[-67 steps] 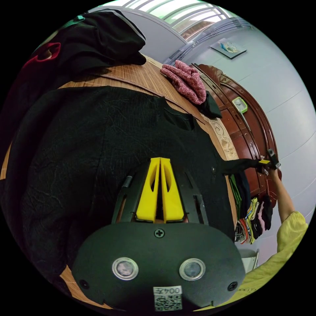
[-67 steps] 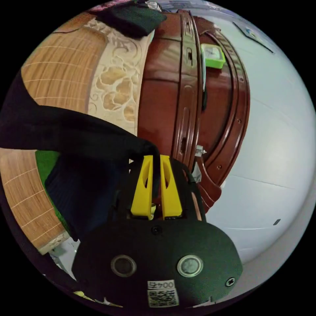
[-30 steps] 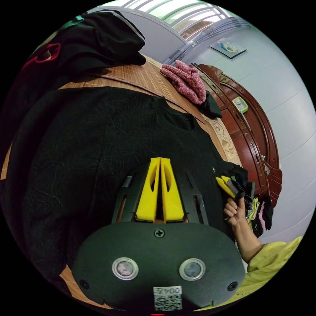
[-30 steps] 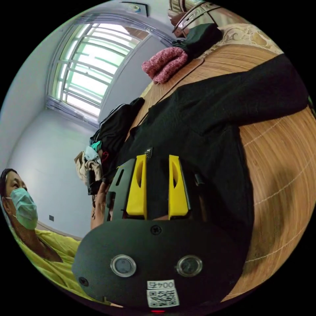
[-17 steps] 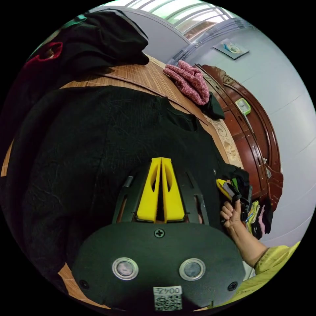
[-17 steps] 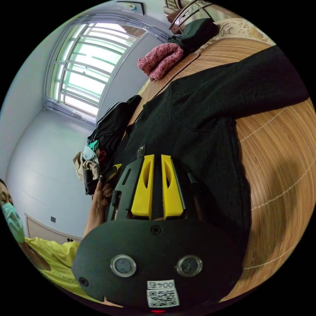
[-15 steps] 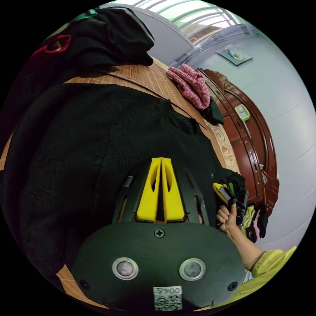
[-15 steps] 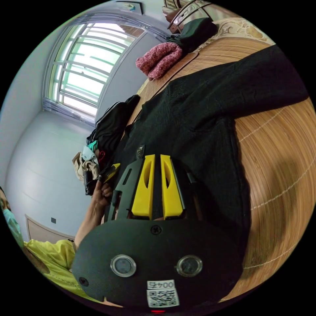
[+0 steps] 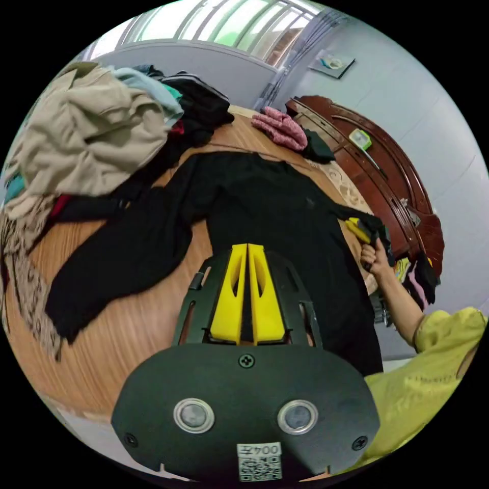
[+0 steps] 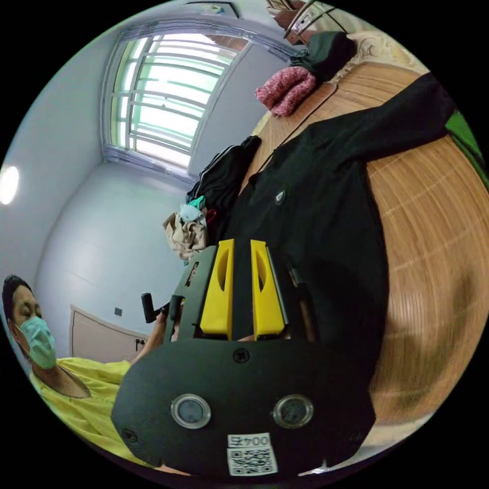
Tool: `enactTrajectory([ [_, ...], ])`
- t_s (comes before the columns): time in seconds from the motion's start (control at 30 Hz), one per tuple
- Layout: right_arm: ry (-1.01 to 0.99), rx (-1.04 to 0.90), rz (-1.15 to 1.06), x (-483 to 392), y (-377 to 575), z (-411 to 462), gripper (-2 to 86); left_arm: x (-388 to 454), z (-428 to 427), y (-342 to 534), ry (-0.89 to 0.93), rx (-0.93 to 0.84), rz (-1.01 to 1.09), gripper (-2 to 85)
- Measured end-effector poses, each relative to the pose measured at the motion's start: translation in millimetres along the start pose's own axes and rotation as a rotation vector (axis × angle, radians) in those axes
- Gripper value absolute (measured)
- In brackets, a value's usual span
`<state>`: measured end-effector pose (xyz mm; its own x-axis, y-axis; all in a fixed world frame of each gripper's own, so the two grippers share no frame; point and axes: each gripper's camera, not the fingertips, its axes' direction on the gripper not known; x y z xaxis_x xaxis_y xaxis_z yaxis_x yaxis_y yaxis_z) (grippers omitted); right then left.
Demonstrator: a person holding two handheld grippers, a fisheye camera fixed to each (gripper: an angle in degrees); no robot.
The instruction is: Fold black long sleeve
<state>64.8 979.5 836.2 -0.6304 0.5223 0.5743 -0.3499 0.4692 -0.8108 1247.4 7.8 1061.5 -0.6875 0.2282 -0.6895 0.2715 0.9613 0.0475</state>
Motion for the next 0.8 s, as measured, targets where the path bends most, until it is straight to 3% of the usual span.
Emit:
enactTrajectory([
  [0.23, 0.12, 0.007, 0.032, -20, 137, -83, 6.6, 16, -44, 155, 0.024, -0.134, -0.133, 6.0],
  [0.4, 0.224, 0.028, 0.098, -19, 215, -123, 8.5, 25, -43, 203, -0.057, -0.21, -0.098, 8.7],
  [0.8, 0.248, -0.015, 0.302, 6, 314, -158, 16.4, 23, -27, 286, 0.04, -0.284, -0.117, 11.6],
])
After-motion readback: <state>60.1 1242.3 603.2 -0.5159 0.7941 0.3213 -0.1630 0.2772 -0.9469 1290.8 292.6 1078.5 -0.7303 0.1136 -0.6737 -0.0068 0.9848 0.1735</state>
